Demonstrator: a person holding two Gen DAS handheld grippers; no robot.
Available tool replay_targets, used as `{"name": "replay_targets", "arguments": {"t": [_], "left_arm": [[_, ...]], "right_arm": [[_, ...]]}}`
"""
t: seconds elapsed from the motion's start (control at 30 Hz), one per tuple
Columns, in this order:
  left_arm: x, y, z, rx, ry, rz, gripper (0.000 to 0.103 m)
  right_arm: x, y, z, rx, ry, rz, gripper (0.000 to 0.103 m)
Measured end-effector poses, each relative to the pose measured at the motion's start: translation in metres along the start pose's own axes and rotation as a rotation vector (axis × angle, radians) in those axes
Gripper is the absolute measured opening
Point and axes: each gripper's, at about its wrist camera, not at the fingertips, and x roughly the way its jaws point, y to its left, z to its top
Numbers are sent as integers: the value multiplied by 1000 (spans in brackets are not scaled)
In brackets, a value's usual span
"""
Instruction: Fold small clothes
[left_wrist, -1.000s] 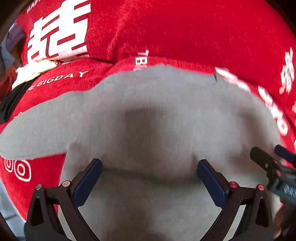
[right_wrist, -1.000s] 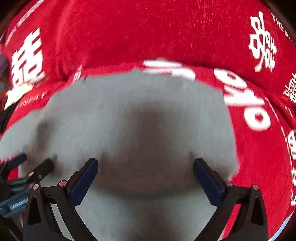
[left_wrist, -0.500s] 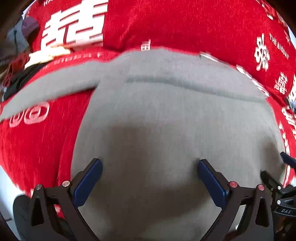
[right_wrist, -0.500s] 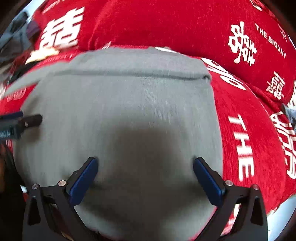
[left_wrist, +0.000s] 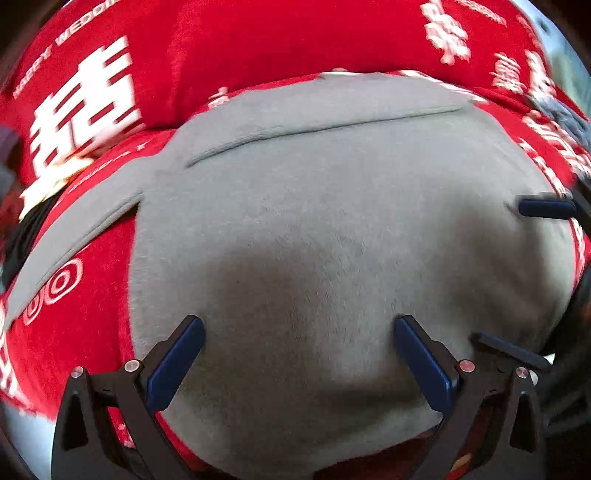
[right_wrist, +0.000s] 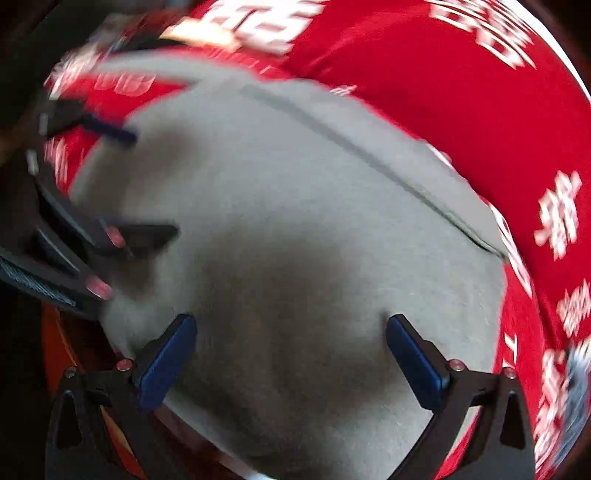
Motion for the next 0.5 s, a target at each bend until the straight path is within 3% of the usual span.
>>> {"name": "replay_targets", "arguments": {"t": [0.07,0.17,0.27,0.33,0.4,0.5], "left_arm": [[0,14,-13,16,56,-28,103],[2,31,-36,51,118,-45,103],[13,27,-53,169,212,66,103],[17,30,-57,172,270,102,103],[5,33,-53,149,219,112,103],[-17,33,-32,79,102,70,103]], "right_arm": [[-3,-9,-14,4,-8,32,103],[-10,-23,-46,-10,3,13,103],[-12,-26,-76,-91,49,-66,103],[-13,-28,-82,-100,106,-107,103],[-18,-31,-82,-95,134,-138,103],[-39,-35,-65,-46,36,-103,103]]}}
